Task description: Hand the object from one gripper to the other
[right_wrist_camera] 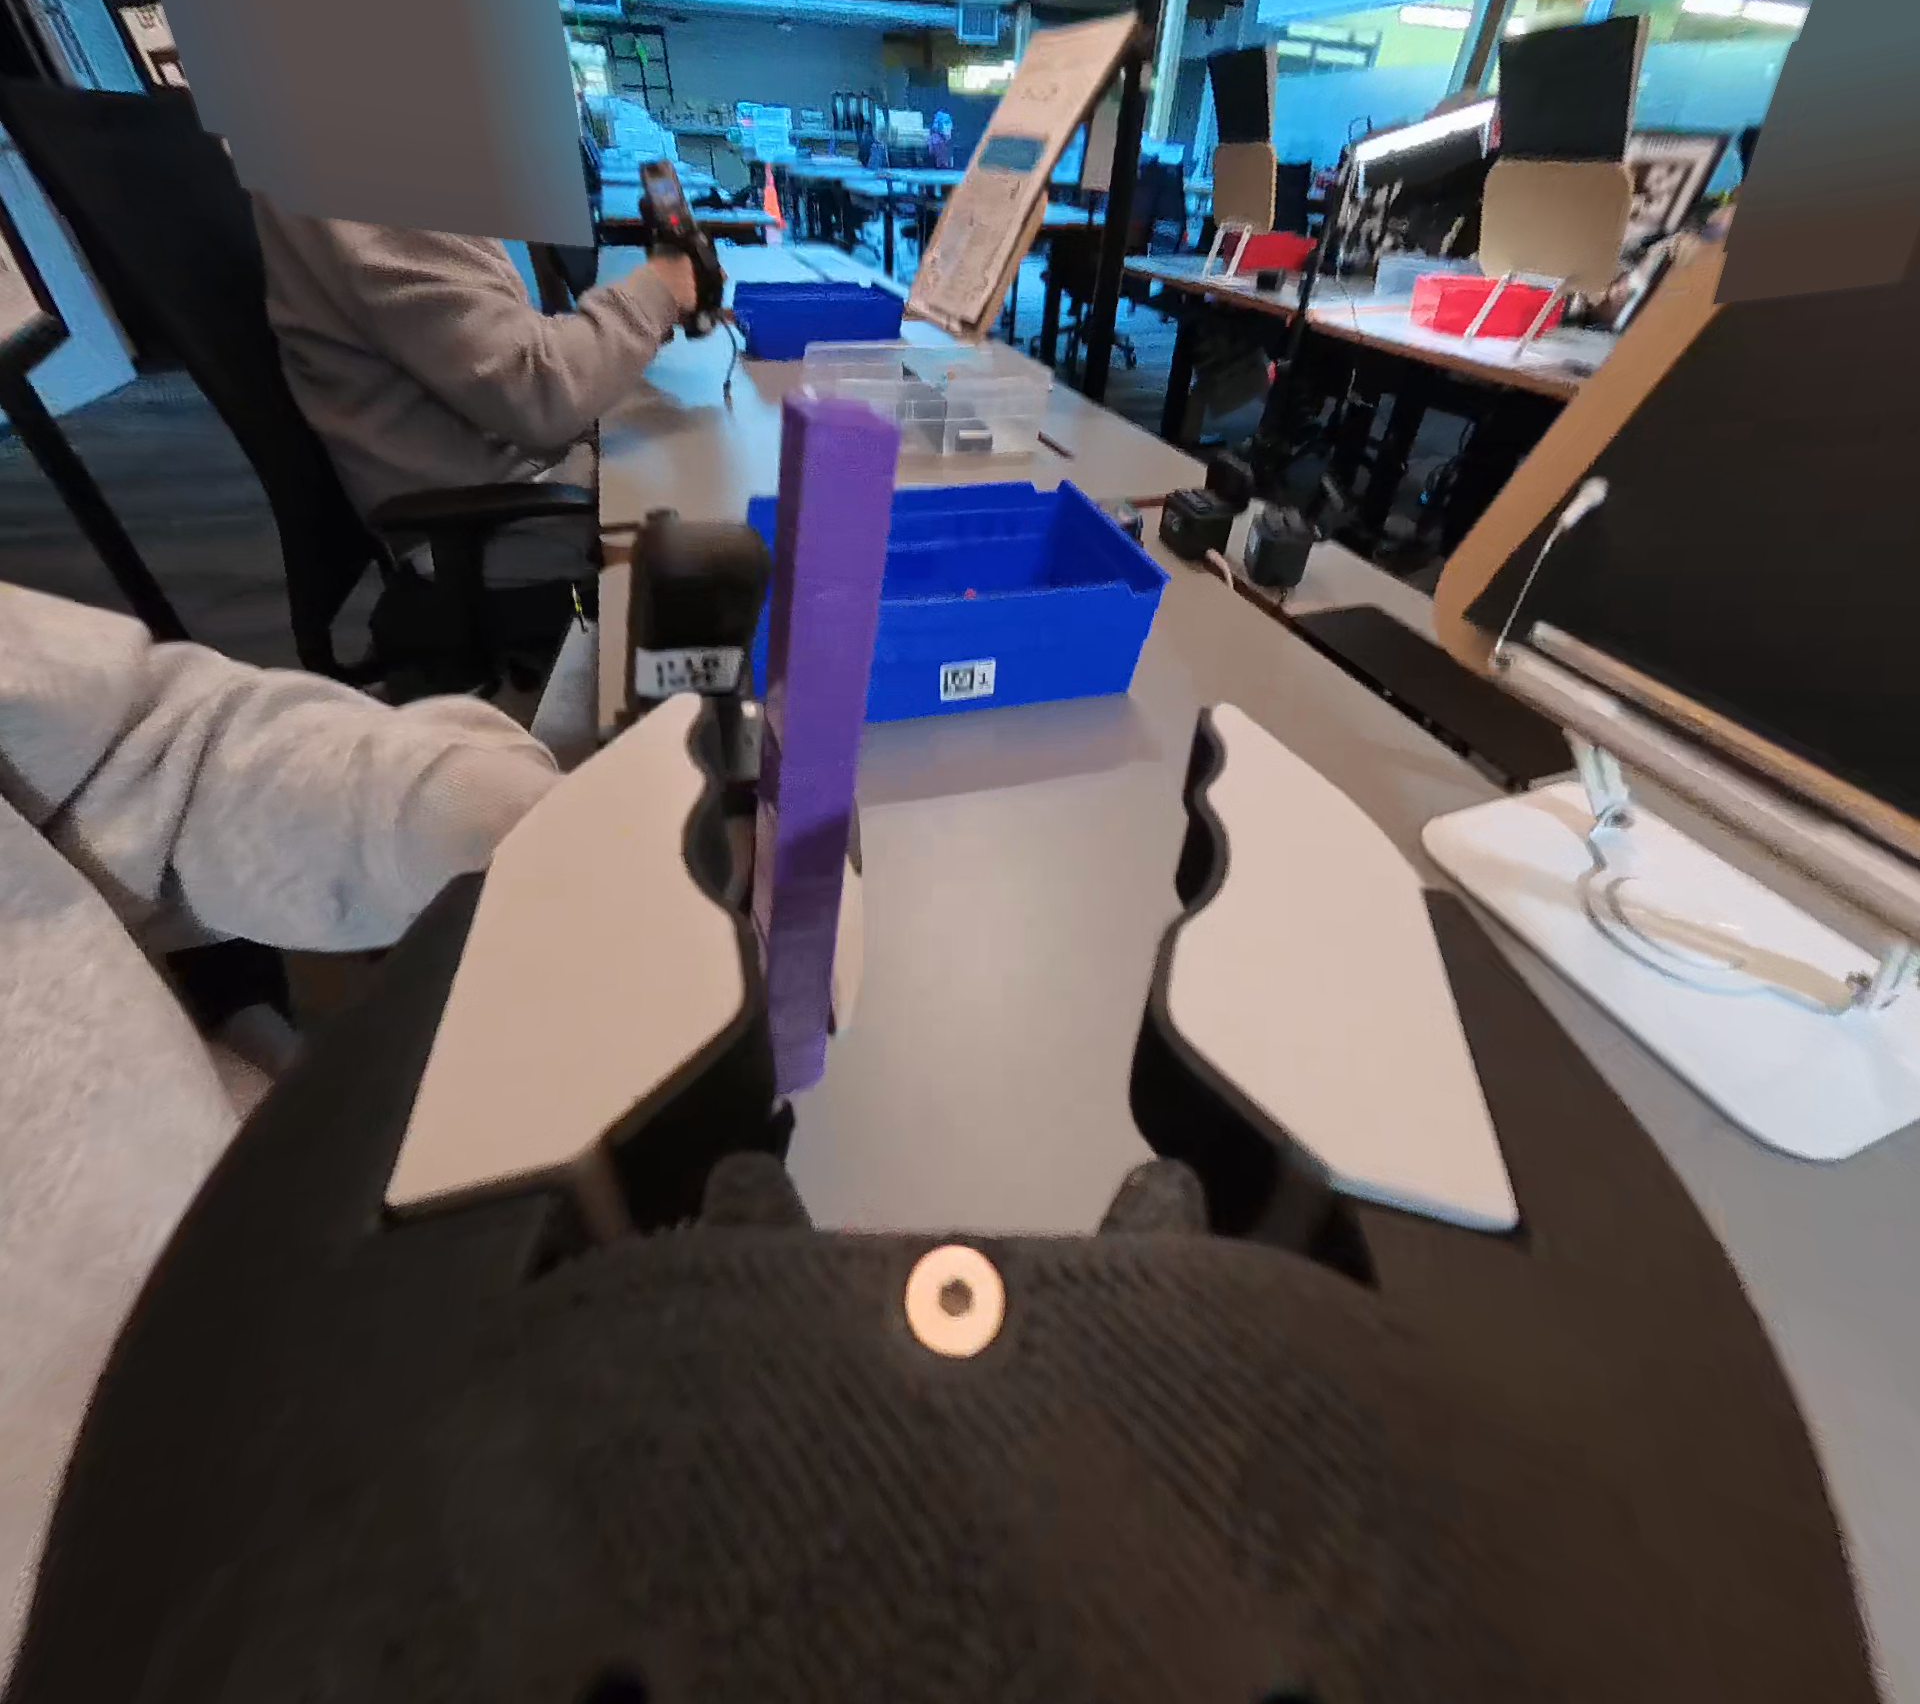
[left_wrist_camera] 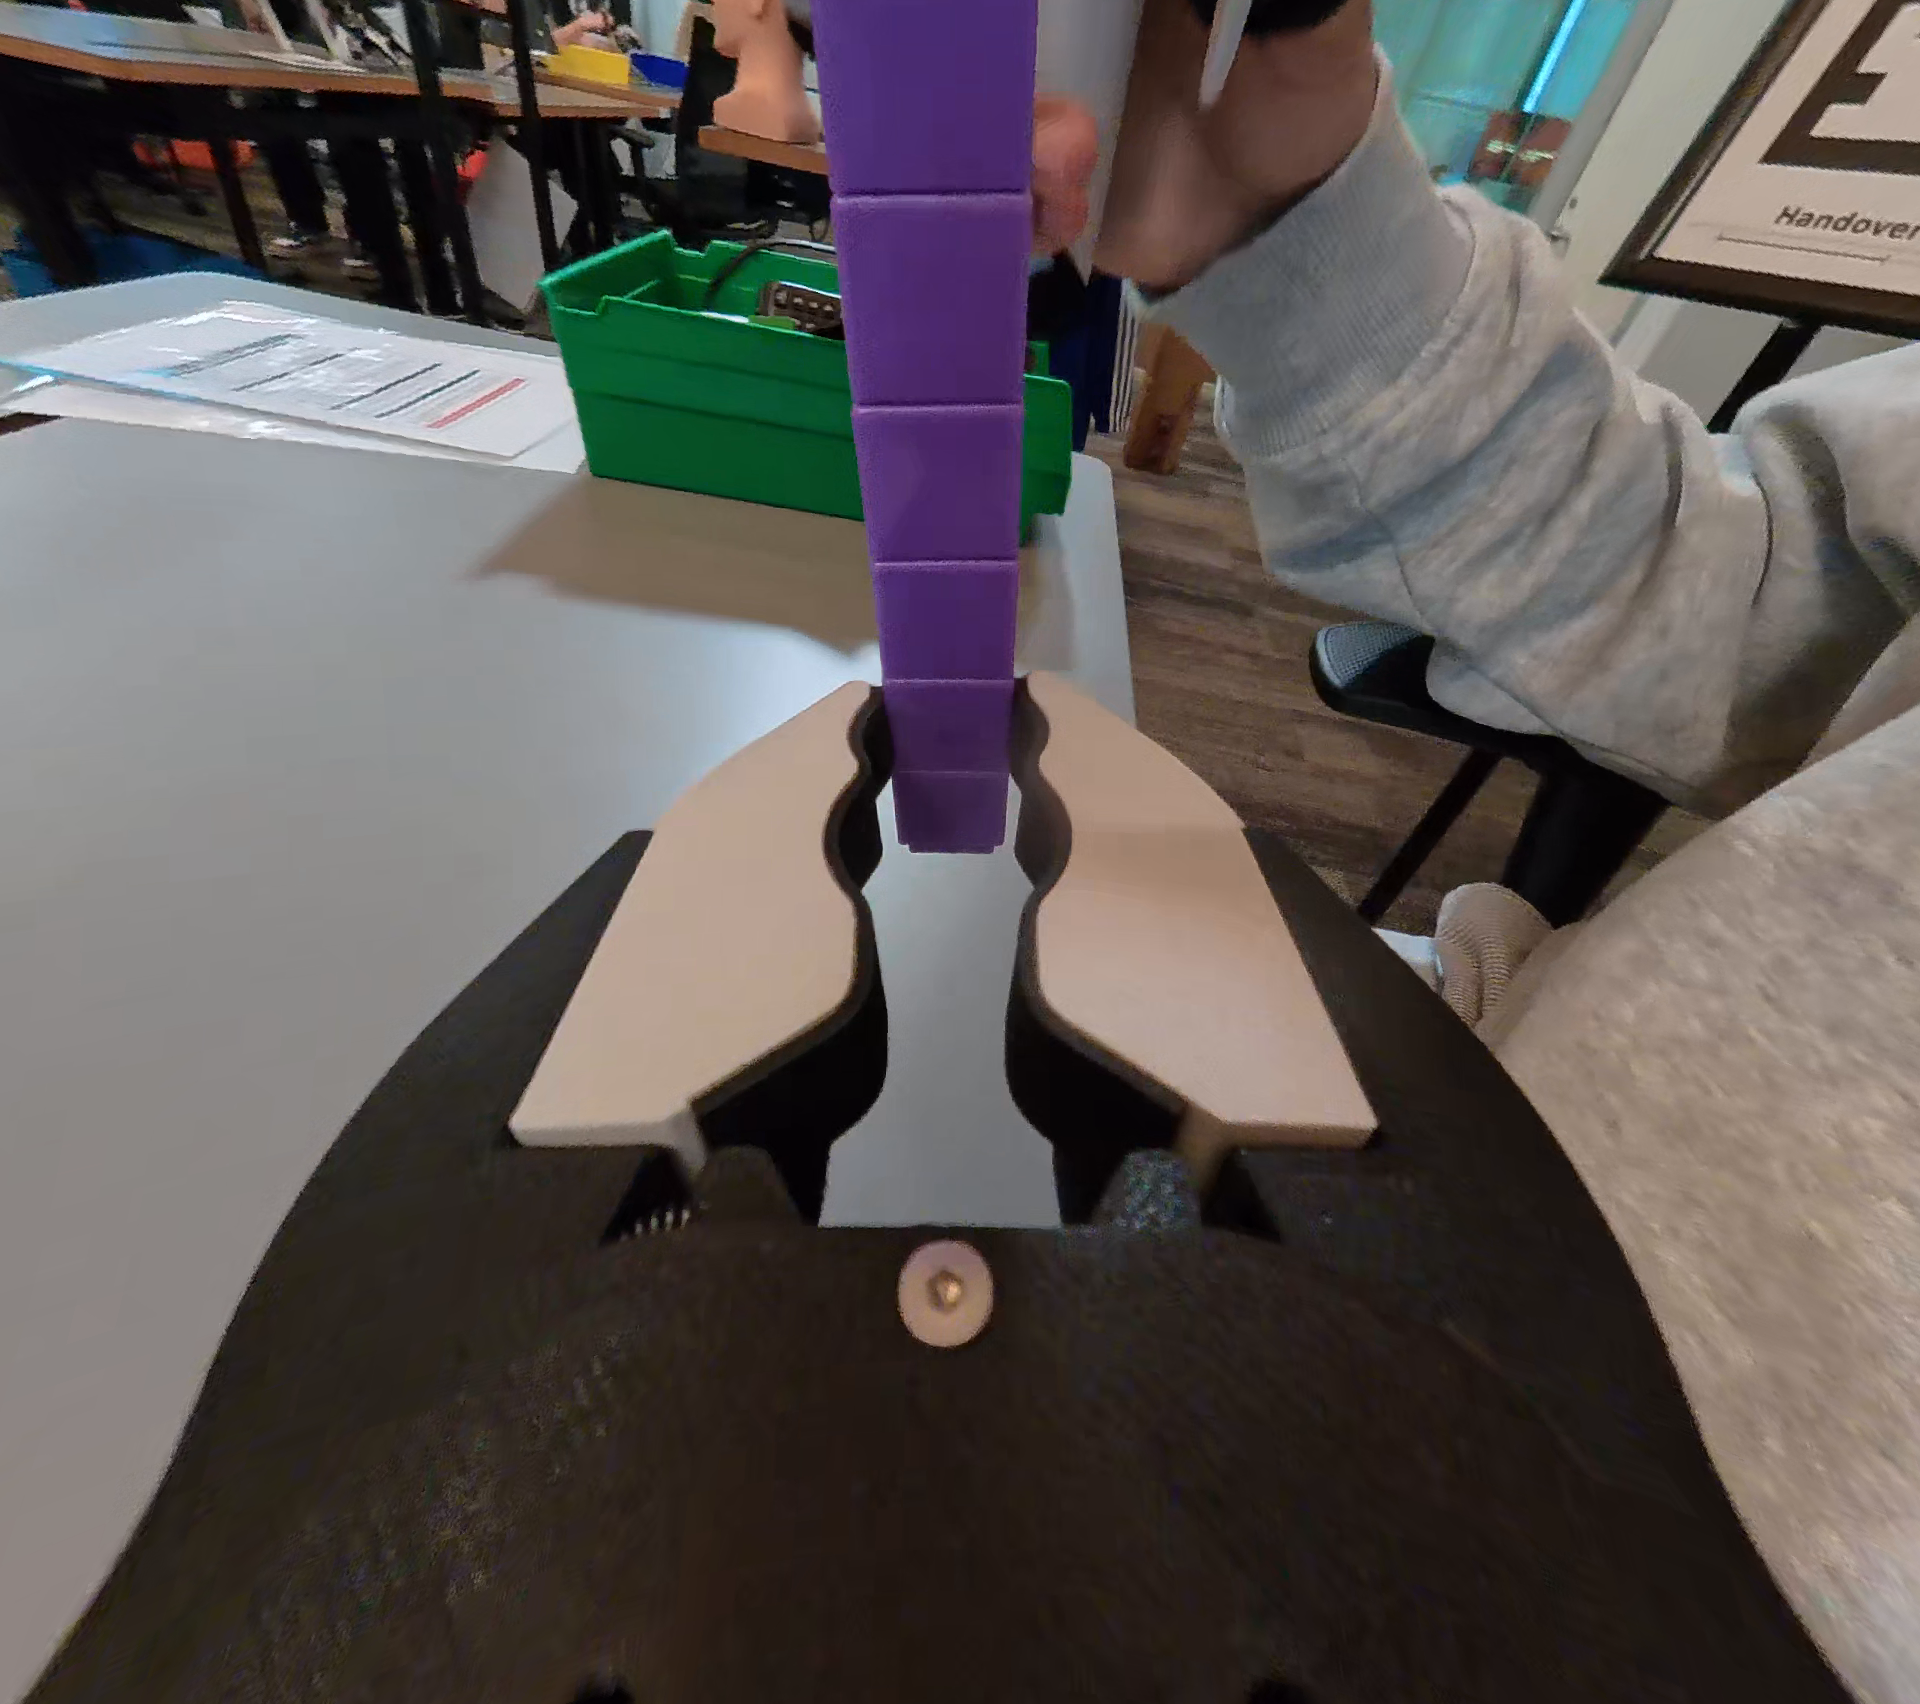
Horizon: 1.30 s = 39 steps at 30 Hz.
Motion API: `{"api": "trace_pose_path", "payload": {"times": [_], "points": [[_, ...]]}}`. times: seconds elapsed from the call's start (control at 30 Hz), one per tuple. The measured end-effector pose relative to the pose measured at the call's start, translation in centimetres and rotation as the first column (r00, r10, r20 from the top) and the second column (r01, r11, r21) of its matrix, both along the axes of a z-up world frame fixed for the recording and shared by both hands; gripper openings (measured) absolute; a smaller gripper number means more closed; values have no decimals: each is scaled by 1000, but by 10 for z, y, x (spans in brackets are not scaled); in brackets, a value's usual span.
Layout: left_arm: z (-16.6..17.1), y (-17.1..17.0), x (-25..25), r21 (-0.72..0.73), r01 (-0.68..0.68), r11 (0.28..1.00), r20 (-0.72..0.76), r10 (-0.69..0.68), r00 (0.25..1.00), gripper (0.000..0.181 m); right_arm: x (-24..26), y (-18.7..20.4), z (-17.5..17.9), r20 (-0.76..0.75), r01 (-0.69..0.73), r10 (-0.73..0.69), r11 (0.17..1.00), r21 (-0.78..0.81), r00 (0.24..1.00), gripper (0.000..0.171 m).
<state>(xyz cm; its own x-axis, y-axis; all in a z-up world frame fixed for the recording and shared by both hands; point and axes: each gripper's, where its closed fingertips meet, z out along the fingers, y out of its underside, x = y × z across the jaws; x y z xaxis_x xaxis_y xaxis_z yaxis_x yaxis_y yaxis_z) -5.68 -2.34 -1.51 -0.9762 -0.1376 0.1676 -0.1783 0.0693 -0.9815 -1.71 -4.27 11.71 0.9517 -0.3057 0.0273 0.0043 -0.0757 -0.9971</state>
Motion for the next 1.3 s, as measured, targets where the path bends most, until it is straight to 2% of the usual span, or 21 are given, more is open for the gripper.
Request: {"api": "trace_pose_path", "payload": {"times": [0.13, 0.23, 0.4, 0.5, 0.67, 0.77, 0.83, 0.9, 1.0, 1.1, 1.3], "points": [[-1, 4, 4, -1, -9, 1000, -12, 9, 1000, 21, 3, 15, -47, -73, -56, 51, 997, -59, 996, 85], [-1, 5, 3, 4, 6, 1000, -11, -6, 1000, 21, -6, 34, -65, -114, -140, 136, 990, -21, 984, 78], [-7, 4, -2, 34, 46, 998, -12, -45, 999, 21, -22, 53, -67, -113, -248, 261, 962, 112, 959, 52], [-9, 2, -4, 42, 57, 997, -16, -56, 998, 21, -27, 56, -70, -101, -277, 291, 952, 130, 952, 24], [-4, 6, 6, 2, -13, 1000, 6, 13, 1000, 22, -22, 51, -65, -113, -248, 268, 954, 168, 957, 22], [0, 9, 15, -17, -85, 996, 29, 85, 996, 26, -13, 45, -64, -107, -190, 209, 968, 161, 972, 22], [3, 12, 20, -39, -120, 992, 20, 121, 992, 40, -8, 44, -69, -85, -152, 160, 983, 102, 983, 22], [9, 17, 27, -72, -157, 985, 1, 158, 987, 46, -6, 44, -73, -60, -125, 128, 991, 48, 990, 22], [23, 26, 34, -139, -219, 966, -40, 216, 976, 43, 15, 39, -88, -35, 62, -66, 993, -98, 997, 22], [37, 31, 38, -177, -263, 949, -104, 248, 963, 43, 31, 32, -103, 81, 251, -237, 927, -280, 968, 22], [43, 28, 37, -167, -323, 932, -152, 299, 942, 45, 29, 41, -114, 363, 439, -283, 758, -482, 888, 22]]}}
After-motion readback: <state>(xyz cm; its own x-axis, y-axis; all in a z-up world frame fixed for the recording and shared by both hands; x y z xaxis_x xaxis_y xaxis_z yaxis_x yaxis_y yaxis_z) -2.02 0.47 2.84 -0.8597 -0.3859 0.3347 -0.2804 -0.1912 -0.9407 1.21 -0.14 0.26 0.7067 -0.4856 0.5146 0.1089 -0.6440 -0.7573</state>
